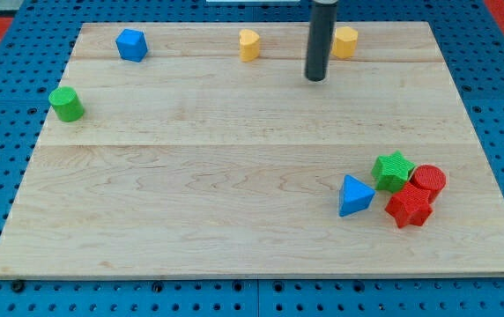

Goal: Place the yellow hexagon diagonally in between yellow heart and blue triangle

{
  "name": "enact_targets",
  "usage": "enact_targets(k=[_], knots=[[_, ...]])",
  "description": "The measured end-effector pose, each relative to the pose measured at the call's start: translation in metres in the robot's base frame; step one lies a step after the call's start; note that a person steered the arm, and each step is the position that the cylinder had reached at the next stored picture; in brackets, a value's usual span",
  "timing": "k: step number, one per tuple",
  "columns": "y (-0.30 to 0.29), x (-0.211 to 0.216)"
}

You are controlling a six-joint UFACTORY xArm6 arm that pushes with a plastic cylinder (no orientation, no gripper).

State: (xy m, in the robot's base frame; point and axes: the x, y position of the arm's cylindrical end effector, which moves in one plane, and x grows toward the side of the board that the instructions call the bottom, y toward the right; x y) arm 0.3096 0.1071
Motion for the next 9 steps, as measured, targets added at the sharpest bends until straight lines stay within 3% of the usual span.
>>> enact_targets(k=[1,2,3,4,5,6,7,9], knots=[[0.074,-0.019],[0.101,-0.072],[0.065,-0.092],[0.021,-0.062],[-0.009,-0.003],[-0.014,-0.039],[-0.042,-0.026],[-0.027,0.072]])
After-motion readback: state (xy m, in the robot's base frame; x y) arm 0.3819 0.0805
